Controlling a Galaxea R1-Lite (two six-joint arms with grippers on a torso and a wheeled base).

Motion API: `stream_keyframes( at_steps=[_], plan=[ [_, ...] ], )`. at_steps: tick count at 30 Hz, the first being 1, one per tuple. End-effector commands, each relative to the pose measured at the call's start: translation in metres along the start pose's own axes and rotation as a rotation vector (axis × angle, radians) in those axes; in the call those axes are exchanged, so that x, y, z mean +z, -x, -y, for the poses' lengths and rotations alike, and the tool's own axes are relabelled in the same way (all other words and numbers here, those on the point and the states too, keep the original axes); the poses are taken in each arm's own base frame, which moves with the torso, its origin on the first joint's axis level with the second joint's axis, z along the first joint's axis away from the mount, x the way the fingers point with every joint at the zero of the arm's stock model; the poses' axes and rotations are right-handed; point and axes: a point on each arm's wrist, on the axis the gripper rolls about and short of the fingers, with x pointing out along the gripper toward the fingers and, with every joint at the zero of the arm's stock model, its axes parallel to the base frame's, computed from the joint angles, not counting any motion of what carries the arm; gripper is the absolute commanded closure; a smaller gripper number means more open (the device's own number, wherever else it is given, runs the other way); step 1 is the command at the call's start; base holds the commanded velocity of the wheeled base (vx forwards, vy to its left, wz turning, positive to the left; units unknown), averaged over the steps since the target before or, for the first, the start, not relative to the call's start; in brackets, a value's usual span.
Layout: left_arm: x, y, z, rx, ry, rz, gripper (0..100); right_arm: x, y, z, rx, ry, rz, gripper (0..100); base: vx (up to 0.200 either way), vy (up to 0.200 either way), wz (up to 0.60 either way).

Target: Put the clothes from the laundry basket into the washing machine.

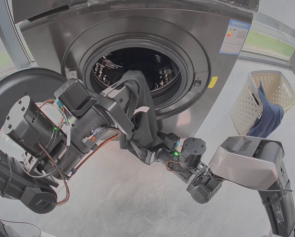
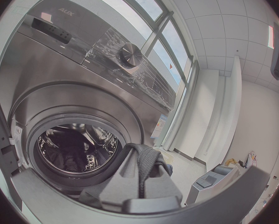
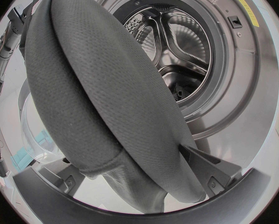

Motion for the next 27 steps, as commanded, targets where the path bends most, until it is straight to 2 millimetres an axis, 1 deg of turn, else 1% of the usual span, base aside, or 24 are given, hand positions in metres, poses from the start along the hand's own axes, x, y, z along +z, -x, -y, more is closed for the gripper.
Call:
stream_keyframes(
  at_steps=[1,6,10,21,22,26,27],
  plan=[
    [-0.004,0.003,-0.002,0.007,0.001,-0.019,100,-0.002,0.0,-0.003,0.008,-0.002,-0.003,0,0.0,0.0,0.0],
    [-0.004,0.003,-0.002,0.009,0.004,-0.018,100,-0.006,0.0,-0.009,0.021,-0.006,-0.011,0,0.0,0.0,0.0],
    [-0.003,0.003,-0.002,0.011,0.005,-0.015,100,-0.01,-0.003,-0.009,0.021,-0.01,-0.011,0,0.0,0.0,0.0],
    [0.005,0.005,0.002,0.0,0.02,0.007,100,-0.006,-0.005,-0.009,0.019,-0.021,0.006,0,0.0,0.0,0.0],
    [0.008,0.005,0.004,-0.004,0.022,0.018,100,-0.005,-0.005,-0.009,0.019,-0.021,0.008,100,0.0,0.0,0.0],
    [0.014,0.007,0.005,-0.003,0.025,0.032,100,-0.001,-0.006,-0.008,0.017,-0.022,0.021,100,0.0,0.0,0.0],
    [0.014,0.009,0.002,0.007,0.031,0.028,100,0.002,-0.005,-0.004,0.009,-0.019,0.026,100,0.0,0.0,0.0]
  ],
)
